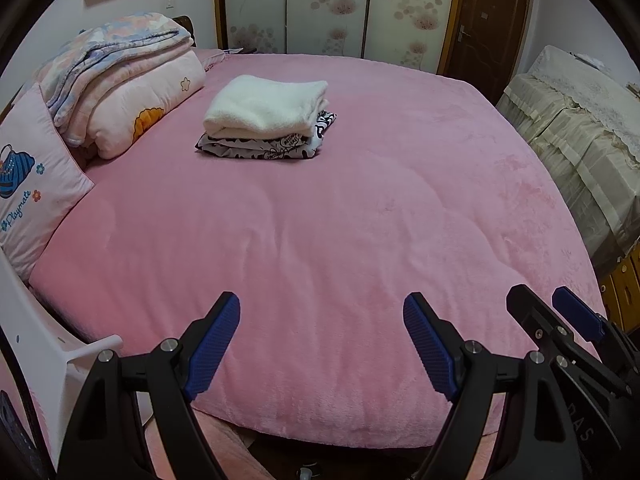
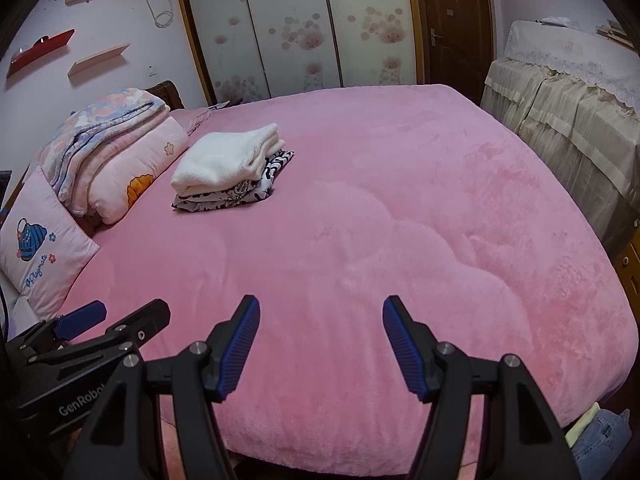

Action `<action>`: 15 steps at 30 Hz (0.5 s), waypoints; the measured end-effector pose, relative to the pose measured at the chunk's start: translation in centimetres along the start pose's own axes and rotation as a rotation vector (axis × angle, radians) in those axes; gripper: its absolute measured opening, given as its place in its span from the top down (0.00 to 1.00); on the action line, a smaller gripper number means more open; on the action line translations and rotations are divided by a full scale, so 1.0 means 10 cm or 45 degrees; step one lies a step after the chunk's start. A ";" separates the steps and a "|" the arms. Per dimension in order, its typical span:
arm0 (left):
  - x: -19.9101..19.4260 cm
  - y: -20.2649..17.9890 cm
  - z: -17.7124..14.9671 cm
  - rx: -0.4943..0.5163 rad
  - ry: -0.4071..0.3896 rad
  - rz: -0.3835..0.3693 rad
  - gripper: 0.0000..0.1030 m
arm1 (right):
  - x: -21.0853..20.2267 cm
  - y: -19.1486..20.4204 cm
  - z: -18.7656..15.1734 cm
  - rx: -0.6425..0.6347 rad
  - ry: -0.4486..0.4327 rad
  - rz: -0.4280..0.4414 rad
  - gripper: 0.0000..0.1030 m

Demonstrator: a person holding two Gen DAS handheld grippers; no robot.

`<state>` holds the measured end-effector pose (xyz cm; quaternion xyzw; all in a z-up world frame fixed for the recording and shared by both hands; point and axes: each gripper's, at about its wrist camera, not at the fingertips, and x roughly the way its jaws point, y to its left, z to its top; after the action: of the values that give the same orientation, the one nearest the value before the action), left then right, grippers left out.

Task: Fold large clothes

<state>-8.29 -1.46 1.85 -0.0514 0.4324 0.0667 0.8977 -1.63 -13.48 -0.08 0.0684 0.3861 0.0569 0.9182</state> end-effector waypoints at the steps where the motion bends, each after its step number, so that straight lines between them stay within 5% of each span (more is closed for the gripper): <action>1: 0.00 -0.01 0.00 0.001 0.000 0.002 0.20 | 0.01 0.00 0.00 0.002 0.001 0.000 0.38; 15: -0.01 -0.05 -0.02 0.022 -0.007 0.011 0.20 | 0.02 -0.01 0.01 0.010 0.005 -0.003 0.38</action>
<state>-8.42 -1.99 1.88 -0.0415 0.4306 0.0670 0.8991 -1.41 -13.52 -0.18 0.0713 0.3882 0.0545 0.9172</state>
